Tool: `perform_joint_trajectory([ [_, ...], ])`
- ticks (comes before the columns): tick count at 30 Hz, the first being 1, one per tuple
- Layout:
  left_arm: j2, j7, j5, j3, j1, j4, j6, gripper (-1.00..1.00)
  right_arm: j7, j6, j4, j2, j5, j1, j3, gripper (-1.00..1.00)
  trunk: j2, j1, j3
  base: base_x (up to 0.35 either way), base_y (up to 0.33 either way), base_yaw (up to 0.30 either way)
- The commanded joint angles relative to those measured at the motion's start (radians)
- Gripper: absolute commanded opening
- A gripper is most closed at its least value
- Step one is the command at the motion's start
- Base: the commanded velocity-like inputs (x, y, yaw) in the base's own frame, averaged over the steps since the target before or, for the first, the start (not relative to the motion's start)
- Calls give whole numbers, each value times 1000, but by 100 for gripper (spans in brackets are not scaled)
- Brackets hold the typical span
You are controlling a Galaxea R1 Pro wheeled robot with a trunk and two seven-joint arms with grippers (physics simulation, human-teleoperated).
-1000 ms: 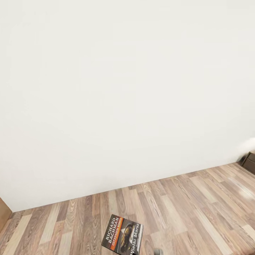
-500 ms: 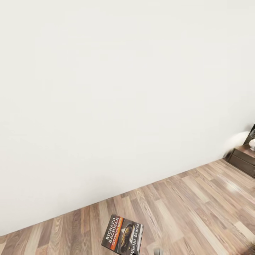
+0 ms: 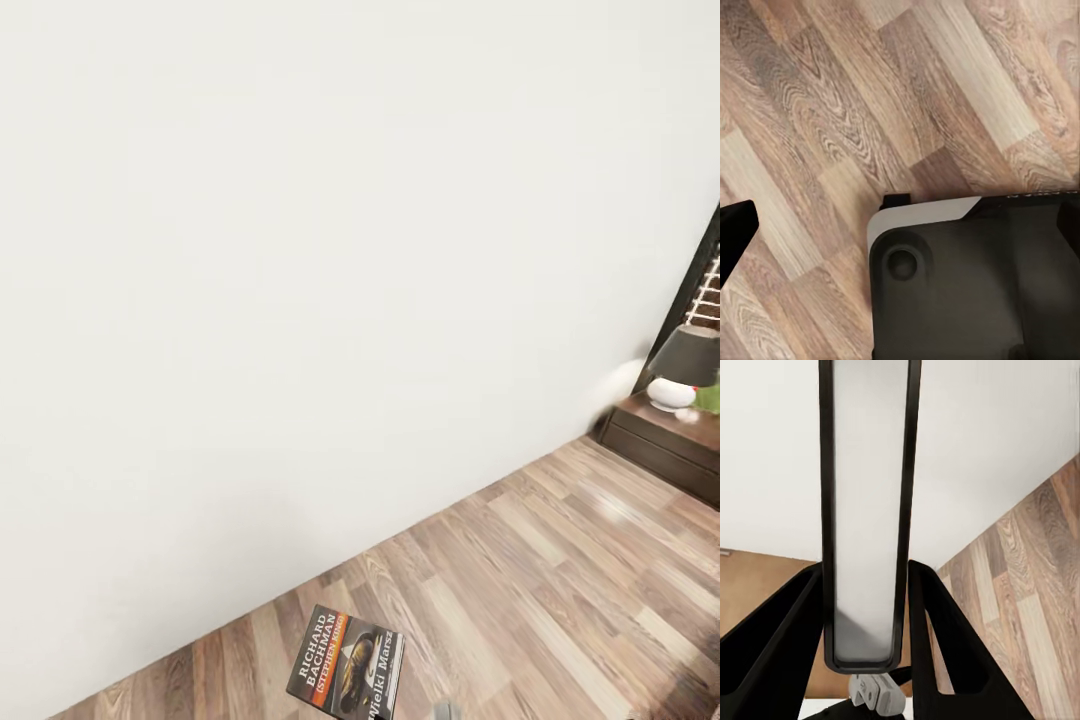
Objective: In the bedroom, move the book from the bed onto either nightstand, and place the two sandals side by side next to the bed.
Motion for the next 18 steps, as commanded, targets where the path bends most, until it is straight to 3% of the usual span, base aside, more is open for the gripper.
perform_joint_trajectory([
  [1, 0, 6, 5, -9, 0, -1, -2, 100, 1, -6, 1, 0, 8, -1, -11, -100, -2, 1, -2, 275, 58, -278],
  [18, 0, 6, 5, -9, 0, -1, -3, 100, 1, -5, 1, 0, 8, -1, -11, -100, -2, 1, -2, 240, 54, -278],
])
